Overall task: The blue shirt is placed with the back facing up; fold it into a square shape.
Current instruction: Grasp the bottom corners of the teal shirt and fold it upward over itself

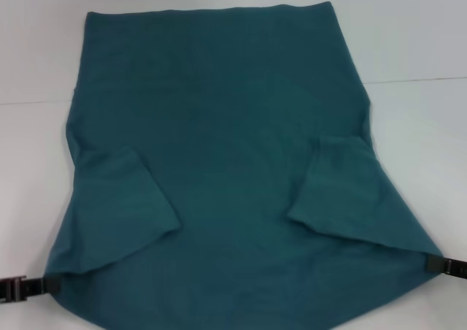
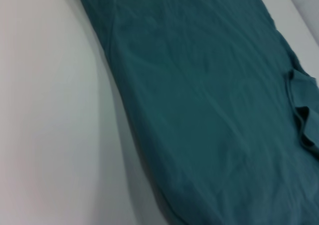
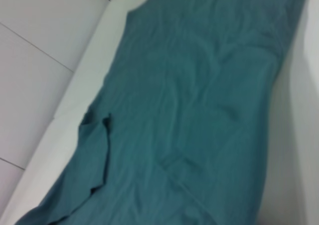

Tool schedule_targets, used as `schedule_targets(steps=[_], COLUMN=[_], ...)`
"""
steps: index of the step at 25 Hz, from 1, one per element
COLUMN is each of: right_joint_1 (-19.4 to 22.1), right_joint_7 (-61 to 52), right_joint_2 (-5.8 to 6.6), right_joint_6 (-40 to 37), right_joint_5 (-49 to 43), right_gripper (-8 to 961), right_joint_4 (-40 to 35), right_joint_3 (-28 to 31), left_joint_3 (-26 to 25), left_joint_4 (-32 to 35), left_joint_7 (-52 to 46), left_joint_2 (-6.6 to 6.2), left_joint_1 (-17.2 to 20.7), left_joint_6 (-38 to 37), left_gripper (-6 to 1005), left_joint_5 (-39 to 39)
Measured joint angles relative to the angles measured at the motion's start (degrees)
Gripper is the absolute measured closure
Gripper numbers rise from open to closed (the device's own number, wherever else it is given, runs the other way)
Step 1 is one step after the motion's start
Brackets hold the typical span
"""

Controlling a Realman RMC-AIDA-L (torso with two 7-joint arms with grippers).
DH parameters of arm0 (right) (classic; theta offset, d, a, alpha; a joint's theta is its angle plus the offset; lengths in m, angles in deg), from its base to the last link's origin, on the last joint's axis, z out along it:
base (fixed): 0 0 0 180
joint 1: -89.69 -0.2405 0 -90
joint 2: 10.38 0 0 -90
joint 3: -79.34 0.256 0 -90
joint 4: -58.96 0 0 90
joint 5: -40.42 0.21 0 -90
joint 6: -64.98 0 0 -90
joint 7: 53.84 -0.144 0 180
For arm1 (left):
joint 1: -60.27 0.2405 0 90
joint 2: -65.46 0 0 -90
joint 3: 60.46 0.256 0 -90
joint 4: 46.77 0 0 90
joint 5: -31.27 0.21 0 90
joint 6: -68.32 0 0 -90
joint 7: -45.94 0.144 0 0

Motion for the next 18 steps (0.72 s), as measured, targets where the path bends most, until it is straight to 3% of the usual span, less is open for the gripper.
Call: schedule_targets(steps=[11, 18], right_joint_1=[5.1, 6.1], right_joint_7=[5.5, 6.7], right_joint_2=[-0.34, 0.41], right_joint_6=[-4.0, -7.4], right_joint_5=[0.0, 0.0], right_gripper=[920, 921], right_joint_4=[0.0, -0.6], right_joint_3=[5.9, 8.8], left_joint_3=[-2.5, -6.1], left_joint_4=[-1.4, -3.9], left_joint_7=[1.6, 5.1], left_joint_2=[0.55, 1.07], left_joint_1=[2.7, 4.3], left_joint_6=[-7.3, -9.9], left_gripper=[930, 929], left_joint_5=[-0.4, -0.6])
